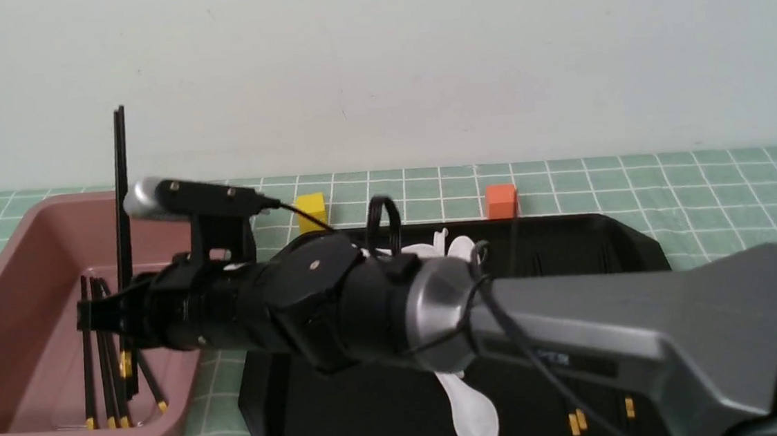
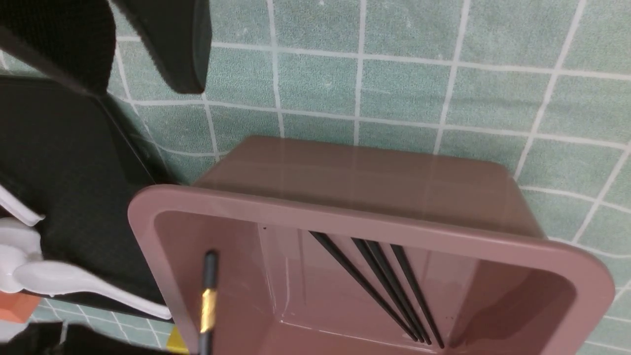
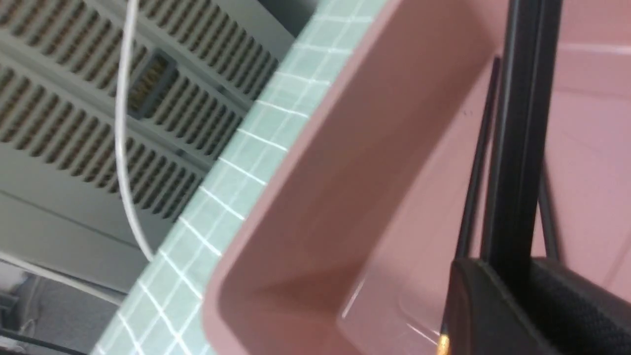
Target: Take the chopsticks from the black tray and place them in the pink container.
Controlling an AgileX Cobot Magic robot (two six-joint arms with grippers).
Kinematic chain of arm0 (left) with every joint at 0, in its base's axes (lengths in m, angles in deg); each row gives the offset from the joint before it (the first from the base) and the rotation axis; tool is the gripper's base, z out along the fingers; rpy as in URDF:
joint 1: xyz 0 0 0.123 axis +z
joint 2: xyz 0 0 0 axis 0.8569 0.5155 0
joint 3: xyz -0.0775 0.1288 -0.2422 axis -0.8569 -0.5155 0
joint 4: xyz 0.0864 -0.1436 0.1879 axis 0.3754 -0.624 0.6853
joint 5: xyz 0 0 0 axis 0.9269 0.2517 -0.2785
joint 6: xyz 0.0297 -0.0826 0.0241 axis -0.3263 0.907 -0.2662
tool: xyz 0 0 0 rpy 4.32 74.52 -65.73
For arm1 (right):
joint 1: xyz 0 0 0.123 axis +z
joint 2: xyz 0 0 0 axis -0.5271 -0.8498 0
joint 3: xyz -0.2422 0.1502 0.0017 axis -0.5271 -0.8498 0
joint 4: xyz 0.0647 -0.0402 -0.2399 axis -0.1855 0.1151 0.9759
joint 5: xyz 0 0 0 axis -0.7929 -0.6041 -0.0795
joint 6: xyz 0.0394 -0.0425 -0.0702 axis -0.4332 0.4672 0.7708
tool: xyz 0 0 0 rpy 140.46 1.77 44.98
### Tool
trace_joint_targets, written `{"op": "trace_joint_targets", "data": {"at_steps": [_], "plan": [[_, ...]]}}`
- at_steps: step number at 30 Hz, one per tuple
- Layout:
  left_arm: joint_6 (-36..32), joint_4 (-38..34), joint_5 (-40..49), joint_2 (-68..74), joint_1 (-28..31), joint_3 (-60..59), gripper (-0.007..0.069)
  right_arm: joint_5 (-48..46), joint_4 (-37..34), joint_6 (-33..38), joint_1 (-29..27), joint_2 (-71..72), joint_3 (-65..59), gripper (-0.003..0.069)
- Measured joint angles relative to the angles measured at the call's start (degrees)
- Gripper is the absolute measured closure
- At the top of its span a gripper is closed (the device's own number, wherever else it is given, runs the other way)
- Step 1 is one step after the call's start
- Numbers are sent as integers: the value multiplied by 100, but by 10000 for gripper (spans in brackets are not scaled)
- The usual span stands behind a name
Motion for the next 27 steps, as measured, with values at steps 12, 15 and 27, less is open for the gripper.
{"op": "trace_joint_targets", "data": {"at_steps": [12,15,27], "plan": [[0,0,0,0,0,0,399,-474,-678,1111,6,11,19,300],[0,0,0,0,0,0,395,-764,-455,1180,6,249,19,320],[0,0,0,0,0,0,386,-4155,2934,-1253,-532,1916,38,663]]}}
